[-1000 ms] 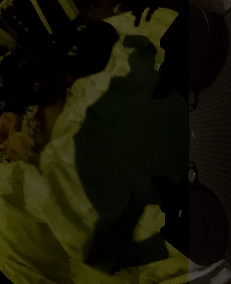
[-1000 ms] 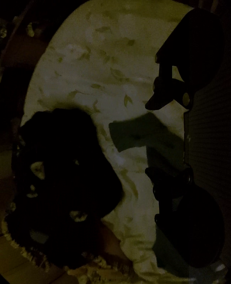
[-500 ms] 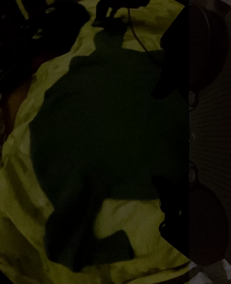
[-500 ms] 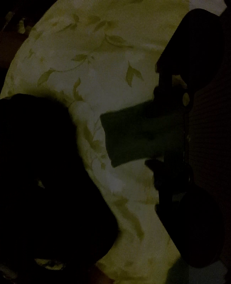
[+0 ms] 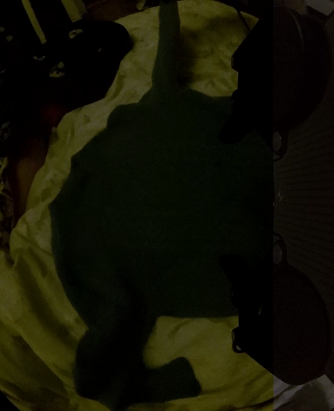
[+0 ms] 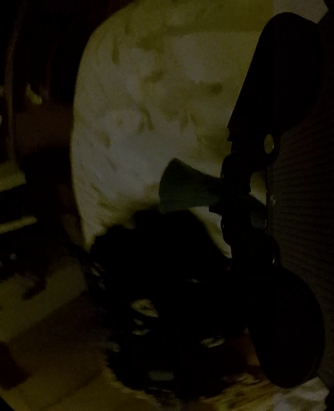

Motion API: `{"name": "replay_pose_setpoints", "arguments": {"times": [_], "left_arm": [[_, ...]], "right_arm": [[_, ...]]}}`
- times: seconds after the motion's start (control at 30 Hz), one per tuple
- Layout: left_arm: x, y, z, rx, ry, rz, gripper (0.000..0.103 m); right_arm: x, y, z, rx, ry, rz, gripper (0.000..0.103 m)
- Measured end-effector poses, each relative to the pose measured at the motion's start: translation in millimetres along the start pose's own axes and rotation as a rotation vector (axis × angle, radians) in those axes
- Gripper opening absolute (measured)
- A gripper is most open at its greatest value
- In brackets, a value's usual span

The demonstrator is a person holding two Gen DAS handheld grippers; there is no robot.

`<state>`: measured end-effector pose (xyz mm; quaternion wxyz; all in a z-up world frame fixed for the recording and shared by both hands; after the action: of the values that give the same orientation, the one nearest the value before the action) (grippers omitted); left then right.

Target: Fold small clothes

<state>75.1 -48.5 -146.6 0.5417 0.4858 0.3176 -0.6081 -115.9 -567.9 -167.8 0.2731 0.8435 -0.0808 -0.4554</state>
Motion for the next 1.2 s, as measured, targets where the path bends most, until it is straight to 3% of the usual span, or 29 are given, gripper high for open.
{"name": "replay_pose_setpoints", "arguments": {"times": [0.2,0.3,0.43,0.57,0.73,0.87,1.0,1.2], "left_arm": [[-4.8,-11.3,-14.8,-0.008,0.021,-0.006,0.103],[-12.6,-11.2,-27.9,-0.053,0.021,0.006,0.103],[-25.4,-4.9,-50.6,-0.11,0.025,0.033,0.103],[-34.3,0.8,-80.4,-0.177,0.05,0.053,0.103],[-37.6,-9.9,-109.2,-0.257,0.076,0.064,0.103],[-40.6,-19.9,-121.3,-0.243,0.101,0.068,0.103],[-43.2,-29.7,-134.8,-0.253,0.104,0.061,0.103],[-41.3,-32.4,-152.3,-0.281,0.107,0.051,0.103]], "right_arm": [[16.5,-31.5,-1.4,0.045,0.004,-0.059,0.008],[17.5,-36.7,-39.1,0.061,0.095,-0.06,0.008],[11.0,-44.5,-139.8,-0.115,0.265,-0.058,0.008],[-6.2,-77.6,-258.5,-0.309,0.468,-0.094,0.008],[-18.4,-167.9,-371.2,-0.59,0.611,-0.188,0.008],[-28.4,-254.2,-420.2,-0.789,0.645,-0.254,0.008],[-30.2,-319.7,-441.2,-0.917,0.603,-0.278,0.008],[-21.8,-383.6,-428.6,-1.055,0.544,-0.354,0.009]]}}
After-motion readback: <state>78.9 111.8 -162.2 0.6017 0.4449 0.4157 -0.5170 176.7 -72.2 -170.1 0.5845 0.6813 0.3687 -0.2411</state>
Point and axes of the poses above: each gripper's, at about its wrist camera, not at the fingertips, and x roughly the way its jaws point, z to its right, y to its top, the point moved 10 cm from there along x, roughly the way its jaws point, and after that the axes turned 5 degrees about -x, right-handed, at the moved point
